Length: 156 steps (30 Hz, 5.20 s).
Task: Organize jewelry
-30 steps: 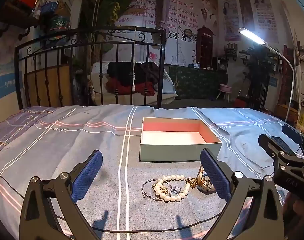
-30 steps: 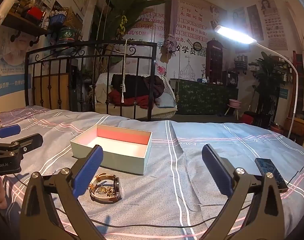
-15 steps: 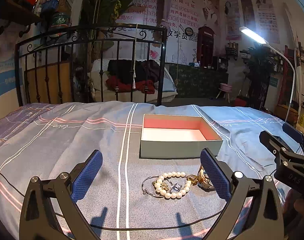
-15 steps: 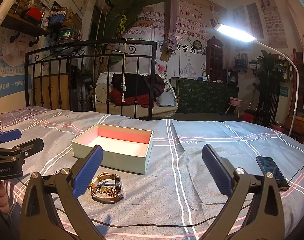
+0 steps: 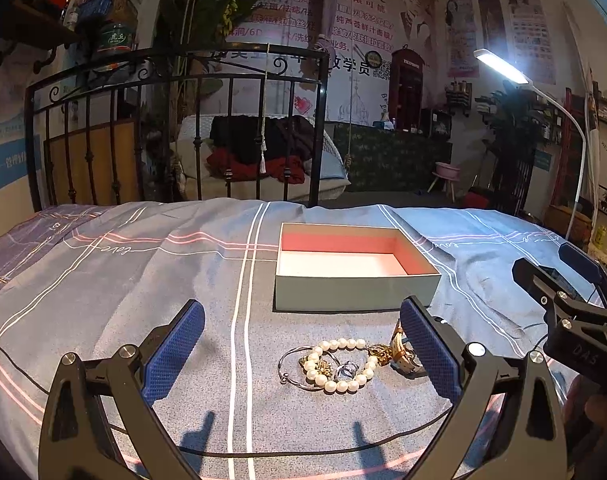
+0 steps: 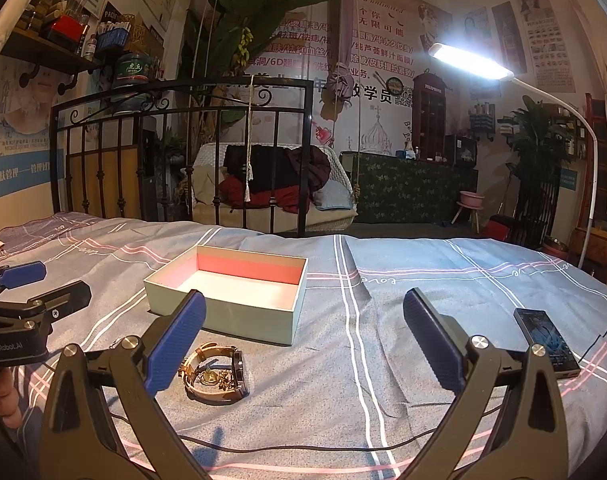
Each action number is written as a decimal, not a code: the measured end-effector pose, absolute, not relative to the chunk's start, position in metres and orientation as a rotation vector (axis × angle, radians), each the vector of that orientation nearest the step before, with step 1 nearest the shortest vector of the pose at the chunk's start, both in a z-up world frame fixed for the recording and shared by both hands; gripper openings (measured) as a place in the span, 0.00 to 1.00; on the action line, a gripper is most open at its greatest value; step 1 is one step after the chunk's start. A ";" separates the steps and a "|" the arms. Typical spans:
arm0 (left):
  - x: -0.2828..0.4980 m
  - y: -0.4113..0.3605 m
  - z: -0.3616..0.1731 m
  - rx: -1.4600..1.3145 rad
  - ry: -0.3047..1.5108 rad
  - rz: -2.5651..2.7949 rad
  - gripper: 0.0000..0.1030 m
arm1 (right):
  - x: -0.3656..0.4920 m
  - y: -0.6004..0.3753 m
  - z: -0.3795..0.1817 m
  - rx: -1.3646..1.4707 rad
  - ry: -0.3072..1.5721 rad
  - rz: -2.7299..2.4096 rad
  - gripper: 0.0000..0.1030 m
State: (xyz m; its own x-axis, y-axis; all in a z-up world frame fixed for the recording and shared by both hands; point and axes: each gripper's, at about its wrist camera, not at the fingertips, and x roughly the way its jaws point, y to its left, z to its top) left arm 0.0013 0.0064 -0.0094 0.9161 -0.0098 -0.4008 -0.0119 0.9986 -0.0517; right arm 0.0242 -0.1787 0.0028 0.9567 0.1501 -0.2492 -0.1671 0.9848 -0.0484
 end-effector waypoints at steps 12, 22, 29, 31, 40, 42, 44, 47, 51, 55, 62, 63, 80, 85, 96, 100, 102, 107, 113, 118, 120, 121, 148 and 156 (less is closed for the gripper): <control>0.002 0.005 -0.013 -0.051 0.418 0.001 0.93 | 0.023 -0.179 0.001 -0.069 0.251 0.163 0.95; 0.001 0.005 -0.014 -0.050 0.418 0.001 0.93 | 0.022 -0.177 0.000 -0.071 0.252 0.163 0.95; 0.002 0.005 -0.015 -0.050 0.421 0.001 0.93 | 0.021 -0.177 0.001 -0.070 0.254 0.166 0.95; 0.001 0.005 -0.015 -0.050 0.420 0.002 0.93 | 0.021 -0.176 0.000 -0.070 0.255 0.167 0.95; 0.001 0.006 -0.018 -0.054 0.427 0.000 0.93 | 0.018 -0.174 0.000 -0.071 0.258 0.176 0.95; 0.000 0.006 -0.018 -0.054 0.427 0.002 0.93 | 0.020 -0.175 0.002 -0.072 0.261 0.180 0.95; 0.000 0.006 -0.017 -0.056 0.431 0.001 0.93 | 0.021 -0.175 0.002 -0.073 0.264 0.183 0.95; 0.000 0.006 -0.018 -0.055 0.434 0.002 0.93 | 0.020 -0.174 0.002 -0.074 0.268 0.187 0.95; 0.000 0.005 -0.017 -0.057 0.438 -0.002 0.93 | 0.021 -0.173 0.002 -0.075 0.273 0.192 0.95; 0.003 0.005 -0.018 -0.060 0.463 -0.009 0.93 | 0.022 -0.174 0.002 -0.075 0.282 0.195 0.95; 0.022 0.009 -0.042 -0.045 0.672 -0.017 0.93 | 0.037 -0.157 -0.017 -0.120 0.438 0.300 0.95; 0.025 0.009 -0.046 -0.031 0.698 -0.012 0.93 | 0.037 -0.152 -0.019 -0.145 0.445 0.310 0.93; 0.082 0.017 -0.055 0.075 0.874 0.002 0.82 | 0.063 -0.106 -0.052 -0.170 0.663 0.572 0.48; 0.101 0.000 -0.058 0.193 0.903 -0.081 0.58 | 0.069 -0.111 -0.060 -0.133 0.712 0.579 0.48; 0.122 -0.032 -0.066 0.466 0.947 -0.404 0.31 | 0.072 -0.116 -0.065 -0.088 0.752 0.590 0.48; 0.120 -0.042 -0.069 0.484 0.943 -0.449 0.09 | 0.075 -0.114 -0.066 -0.096 0.772 0.594 0.48; 0.118 -0.041 -0.068 0.456 0.939 -0.469 0.09 | 0.079 -0.111 -0.066 -0.098 0.787 0.600 0.44; 0.116 -0.024 -0.052 0.288 0.917 -0.451 0.09 | 0.089 -0.109 -0.071 -0.091 0.834 0.614 0.20; 0.103 -0.008 -0.028 0.134 0.870 -0.457 0.09 | 0.082 -0.116 -0.066 -0.083 0.800 0.602 0.09; 0.095 -0.009 -0.014 0.119 0.837 -0.447 0.09 | 0.076 -0.127 -0.052 -0.029 0.748 0.607 0.09; 0.093 -0.008 -0.005 0.107 0.820 -0.451 0.09 | 0.075 -0.132 -0.046 0.000 0.739 0.618 0.09; 0.092 -0.009 -0.001 0.108 0.811 -0.447 0.09 | 0.074 -0.134 -0.042 0.008 0.731 0.620 0.09; 0.114 -0.012 0.043 0.092 0.683 -0.391 0.09 | 0.078 -0.132 0.027 -0.109 0.430 0.668 0.09; 0.129 -0.008 0.044 0.062 0.677 -0.382 0.09 | 0.088 -0.127 0.037 -0.139 0.383 0.686 0.09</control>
